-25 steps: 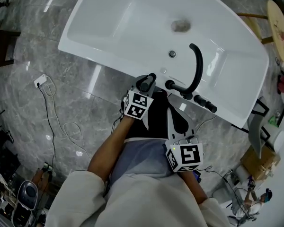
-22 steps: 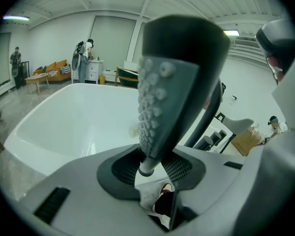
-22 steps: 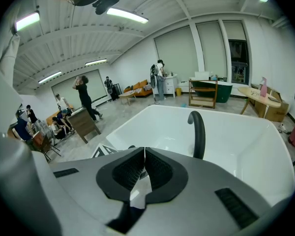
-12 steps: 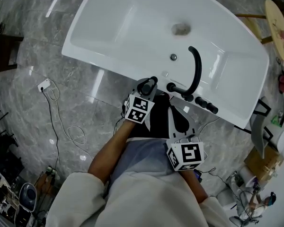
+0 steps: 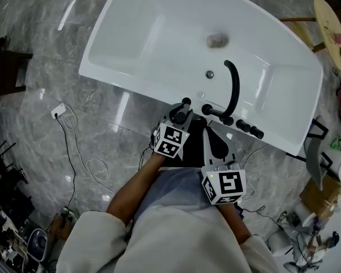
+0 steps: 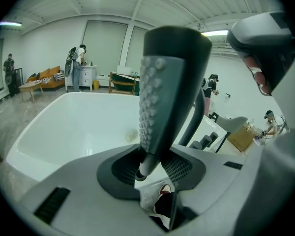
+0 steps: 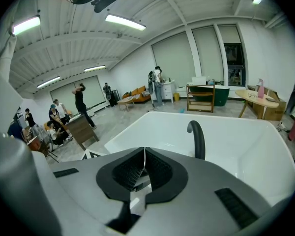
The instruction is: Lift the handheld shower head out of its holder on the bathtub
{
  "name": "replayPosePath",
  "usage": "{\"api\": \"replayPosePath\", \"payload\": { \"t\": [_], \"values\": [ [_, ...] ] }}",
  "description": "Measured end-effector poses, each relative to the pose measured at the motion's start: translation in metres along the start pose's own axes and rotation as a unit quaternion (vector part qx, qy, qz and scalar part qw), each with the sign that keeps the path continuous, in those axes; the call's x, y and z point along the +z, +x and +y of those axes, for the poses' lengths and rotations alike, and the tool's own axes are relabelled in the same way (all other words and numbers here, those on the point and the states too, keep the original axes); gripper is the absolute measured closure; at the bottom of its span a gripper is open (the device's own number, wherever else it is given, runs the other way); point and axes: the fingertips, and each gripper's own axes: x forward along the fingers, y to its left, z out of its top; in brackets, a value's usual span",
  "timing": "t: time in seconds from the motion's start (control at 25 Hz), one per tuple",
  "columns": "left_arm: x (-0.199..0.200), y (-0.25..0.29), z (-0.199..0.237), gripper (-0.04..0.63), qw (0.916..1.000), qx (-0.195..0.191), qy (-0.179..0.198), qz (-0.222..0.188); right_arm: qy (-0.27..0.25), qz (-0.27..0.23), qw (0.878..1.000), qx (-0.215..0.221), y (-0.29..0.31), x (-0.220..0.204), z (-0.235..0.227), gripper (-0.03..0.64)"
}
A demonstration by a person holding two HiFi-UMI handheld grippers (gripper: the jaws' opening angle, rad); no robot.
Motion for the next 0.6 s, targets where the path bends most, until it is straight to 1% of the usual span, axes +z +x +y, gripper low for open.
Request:
{"api": "replayPosePath", "payload": {
  "t": [0.16,0.32,0.52,0.6],
  "values": [
    [0.000,-0.007,0.003,0.457,1.0000,0.002,-0.004,0.001,0.001,-0.009,1.000,-0.001,-0.001,0.006,0.000,0.598],
    [0.009,-0.016,0.006,0.457,0.9999,0.005,-0.002,-0.009,0.004,-0.017,1.000,-0.004,-0.003,0.010,-0.003,0.598],
    [0.035,-0.027,0.005,0.457,0.9996,0.002,0.007,-0.028,0.008,-0.029,1.000,-0.007,-0.006,0.018,-0.008,0.598],
    [0.045,-0.031,0.003,0.457,0.9994,-0.002,0.004,-0.033,0.010,-0.031,0.999,-0.007,-0.009,0.020,-0.009,0.598]
  ]
}}
